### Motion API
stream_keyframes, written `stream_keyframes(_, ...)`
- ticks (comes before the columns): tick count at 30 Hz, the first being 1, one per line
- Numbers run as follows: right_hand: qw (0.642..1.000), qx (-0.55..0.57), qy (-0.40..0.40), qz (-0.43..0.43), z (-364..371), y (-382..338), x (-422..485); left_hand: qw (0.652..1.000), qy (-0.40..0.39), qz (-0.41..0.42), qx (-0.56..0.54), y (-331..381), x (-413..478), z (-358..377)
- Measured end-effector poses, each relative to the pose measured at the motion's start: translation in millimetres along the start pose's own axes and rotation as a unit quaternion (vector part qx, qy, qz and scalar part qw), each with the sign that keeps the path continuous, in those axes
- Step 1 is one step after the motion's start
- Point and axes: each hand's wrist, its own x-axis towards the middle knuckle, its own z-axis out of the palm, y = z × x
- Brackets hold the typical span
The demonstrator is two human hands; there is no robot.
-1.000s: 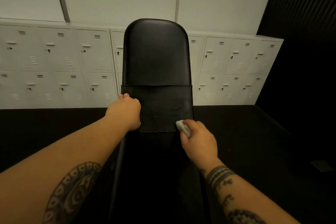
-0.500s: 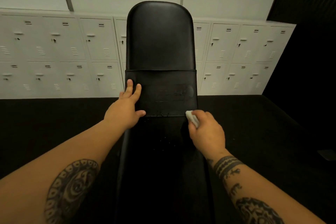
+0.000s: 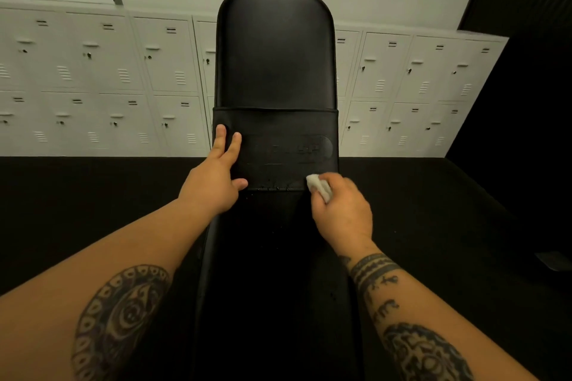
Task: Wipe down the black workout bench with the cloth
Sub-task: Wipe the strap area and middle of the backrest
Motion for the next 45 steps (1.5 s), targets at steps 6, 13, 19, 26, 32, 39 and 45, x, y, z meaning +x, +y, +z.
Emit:
stream_keyframes(6,0.998,0.003,-0.007,-0.060,16.2,-31.2,-3.7,1.000,-0.002,-0.002,0.009,-0.4,-0.1,-0.4)
stream_keyframes(13,0.999,-0.033,0.011,-0.018,-14.6,-2.0,27.0,1.000,-0.004,-0.004,0.004,-1.3,0.0,1.0)
stream_keyframes(19,0.996,-0.040,-0.034,-0.074,6.1,-32.4,12.5,1.000,-0.022,-0.011,0.003,-1.5,2.1,0.6)
stream_keyframes(26,0.985,0.083,-0.148,0.003,-19.3,-29.4,-8.4,0.997,-0.053,-0.036,0.046,20.7,-1.2,-21.0)
stream_keyframes(32,0.891,0.413,-0.141,0.122,-3.0,-67.0,-39.0,0.927,0.007,-0.106,-0.360,58.0,-69.8,-10.1)
stream_keyframes(39,0.875,0.413,-0.240,0.072,7.1,-45.1,-49.2,0.894,0.015,-0.214,-0.393,0.5,-83.9,3.4)
stream_keyframes(45,0.960,0.213,0.025,0.178,-28.4,-12.4,18.8,0.847,0.200,-0.266,-0.414,-39.7,-64.3,-19.7)
